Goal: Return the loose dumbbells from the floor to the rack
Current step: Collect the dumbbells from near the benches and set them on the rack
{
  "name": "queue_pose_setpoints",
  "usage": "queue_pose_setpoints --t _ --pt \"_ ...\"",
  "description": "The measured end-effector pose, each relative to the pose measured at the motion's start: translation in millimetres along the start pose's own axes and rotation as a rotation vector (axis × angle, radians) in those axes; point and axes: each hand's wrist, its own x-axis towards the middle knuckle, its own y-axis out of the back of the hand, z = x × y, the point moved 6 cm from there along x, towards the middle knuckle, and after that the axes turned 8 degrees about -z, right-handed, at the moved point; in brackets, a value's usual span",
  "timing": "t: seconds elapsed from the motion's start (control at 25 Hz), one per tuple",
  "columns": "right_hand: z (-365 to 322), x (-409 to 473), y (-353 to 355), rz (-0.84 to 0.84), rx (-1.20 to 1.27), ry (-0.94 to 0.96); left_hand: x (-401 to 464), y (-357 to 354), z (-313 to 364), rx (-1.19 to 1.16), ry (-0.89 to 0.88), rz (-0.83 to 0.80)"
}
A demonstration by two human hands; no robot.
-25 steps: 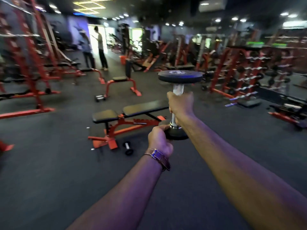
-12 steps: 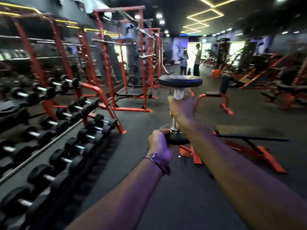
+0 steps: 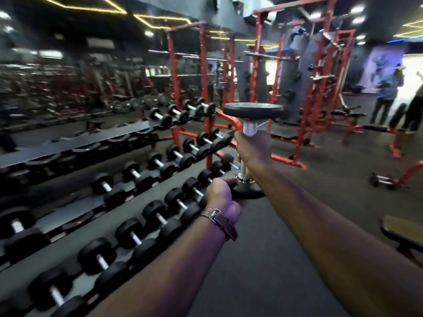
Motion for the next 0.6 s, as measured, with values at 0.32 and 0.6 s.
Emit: queue_pose_setpoints --t 0.32,0.6 --pt "-14.1 85.2 -215.7 -0.416 0.173 0.051 93.5 64.3 143.5 -0.203 -0.27 0.23" --pt "-28.7 79.7 -431.6 -0.714 0.185 0.098 138.1 190.7 267.8 -0.232 -0.432 0.478"
